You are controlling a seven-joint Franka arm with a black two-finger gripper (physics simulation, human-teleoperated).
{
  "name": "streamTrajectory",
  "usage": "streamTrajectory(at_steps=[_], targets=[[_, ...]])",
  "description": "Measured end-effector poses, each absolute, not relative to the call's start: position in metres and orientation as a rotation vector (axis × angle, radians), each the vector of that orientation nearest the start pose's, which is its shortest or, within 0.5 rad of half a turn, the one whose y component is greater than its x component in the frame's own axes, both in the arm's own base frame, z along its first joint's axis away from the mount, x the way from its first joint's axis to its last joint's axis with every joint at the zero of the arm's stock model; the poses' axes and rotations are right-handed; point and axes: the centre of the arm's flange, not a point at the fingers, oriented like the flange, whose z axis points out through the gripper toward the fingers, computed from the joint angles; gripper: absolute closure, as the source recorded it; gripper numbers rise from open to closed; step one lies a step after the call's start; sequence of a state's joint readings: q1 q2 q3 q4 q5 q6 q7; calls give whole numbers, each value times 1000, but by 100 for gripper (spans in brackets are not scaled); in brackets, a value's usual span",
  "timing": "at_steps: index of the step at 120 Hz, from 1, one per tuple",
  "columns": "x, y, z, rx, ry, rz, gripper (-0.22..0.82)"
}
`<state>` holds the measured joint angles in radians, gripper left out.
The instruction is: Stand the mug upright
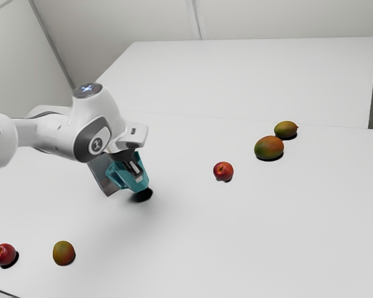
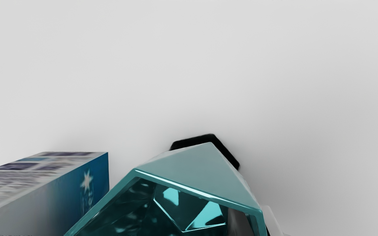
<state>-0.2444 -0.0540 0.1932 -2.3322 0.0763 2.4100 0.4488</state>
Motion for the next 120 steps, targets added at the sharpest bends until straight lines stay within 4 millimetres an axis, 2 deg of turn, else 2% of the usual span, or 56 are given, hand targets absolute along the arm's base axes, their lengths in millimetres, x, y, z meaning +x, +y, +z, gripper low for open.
streamTrajectory(at_steps=[41, 61, 81, 120], targets=[[537, -38, 358, -2980, 656, -214, 76], [539, -31, 343, -3003, 566, -181, 76], [540, -26, 339, -3018, 499, -174, 75], [542, -28, 341, -3029, 443, -185, 54]])
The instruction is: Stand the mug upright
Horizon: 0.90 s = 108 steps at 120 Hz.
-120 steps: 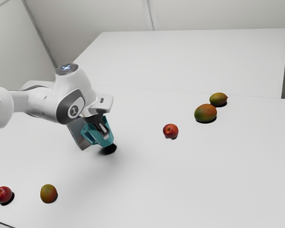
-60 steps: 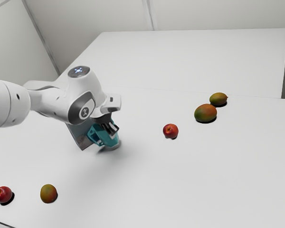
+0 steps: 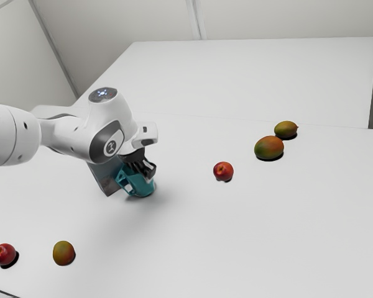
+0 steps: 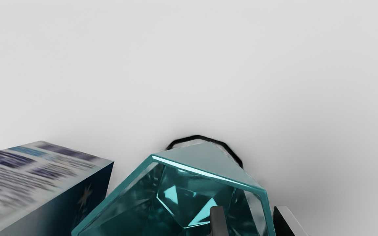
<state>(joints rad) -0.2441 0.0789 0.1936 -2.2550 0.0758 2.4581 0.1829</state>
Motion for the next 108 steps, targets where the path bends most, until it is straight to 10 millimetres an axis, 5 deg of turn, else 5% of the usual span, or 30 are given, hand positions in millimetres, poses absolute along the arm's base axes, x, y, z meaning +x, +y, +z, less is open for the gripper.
streamTrajectory(at_steps=[26, 56, 86, 108], targets=[[547, -30, 356, -3027, 426, -226, 40], [547, -37, 410, -3022, 425, -330, 31], [603, -40, 497, -3041, 352, -346, 11], [617, -10, 513, -3125, 212, -129, 4]])
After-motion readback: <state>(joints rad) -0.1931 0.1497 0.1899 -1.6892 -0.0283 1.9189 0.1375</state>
